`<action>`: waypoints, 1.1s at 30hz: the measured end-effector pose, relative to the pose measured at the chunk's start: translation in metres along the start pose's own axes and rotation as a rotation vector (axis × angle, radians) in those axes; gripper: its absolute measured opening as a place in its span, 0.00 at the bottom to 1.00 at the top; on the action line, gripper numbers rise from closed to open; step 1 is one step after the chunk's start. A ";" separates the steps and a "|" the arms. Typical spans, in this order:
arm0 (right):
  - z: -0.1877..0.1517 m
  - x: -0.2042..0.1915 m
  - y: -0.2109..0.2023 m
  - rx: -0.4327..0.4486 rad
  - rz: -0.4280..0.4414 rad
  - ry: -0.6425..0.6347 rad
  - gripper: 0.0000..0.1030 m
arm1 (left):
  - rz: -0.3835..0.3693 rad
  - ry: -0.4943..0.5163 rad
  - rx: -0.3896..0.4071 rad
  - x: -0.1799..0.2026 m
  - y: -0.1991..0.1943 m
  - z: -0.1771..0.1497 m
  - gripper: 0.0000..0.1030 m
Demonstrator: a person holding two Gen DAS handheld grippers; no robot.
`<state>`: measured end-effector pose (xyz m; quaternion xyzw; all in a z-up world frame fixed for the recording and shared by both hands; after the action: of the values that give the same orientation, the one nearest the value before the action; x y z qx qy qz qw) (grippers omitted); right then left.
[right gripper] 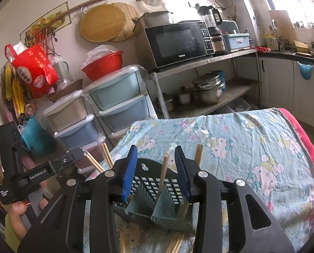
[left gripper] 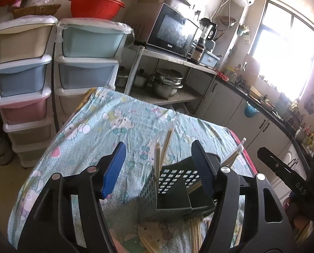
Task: Organize utensils
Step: 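Raise both open tools away from the caddy toward the loose chopsticks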
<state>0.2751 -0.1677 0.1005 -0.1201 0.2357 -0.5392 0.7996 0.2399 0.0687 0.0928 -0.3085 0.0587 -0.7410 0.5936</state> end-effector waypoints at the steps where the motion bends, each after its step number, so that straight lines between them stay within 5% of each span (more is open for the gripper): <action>1: -0.002 0.001 0.000 -0.003 -0.001 0.000 0.35 | 0.001 -0.001 -0.003 0.000 0.000 -0.002 0.64; 18: -0.031 0.013 -0.008 -0.056 -0.028 -0.006 0.52 | 0.003 0.014 -0.043 0.001 -0.006 -0.030 0.88; 22: -0.038 0.016 -0.013 -0.058 -0.038 -0.006 0.60 | 0.003 0.021 -0.052 0.002 -0.008 -0.039 0.89; 33: -0.055 0.020 -0.023 -0.081 -0.053 -0.022 0.65 | 0.006 0.040 -0.090 0.005 -0.013 -0.061 0.89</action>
<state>0.2348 -0.1922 0.0586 -0.1645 0.2454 -0.5490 0.7819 0.1964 0.0512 0.0514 -0.3198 0.1049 -0.7418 0.5801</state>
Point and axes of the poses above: each gripper's, at about its wrist camera, not at the fingertips, and y roughly the way its jaws point, x to its right, z to its top, the point moved 3 cm from there along y, roughly the way its jaws point, and after that the axes turned 7 degrees about -z, right-handed, at the moved point
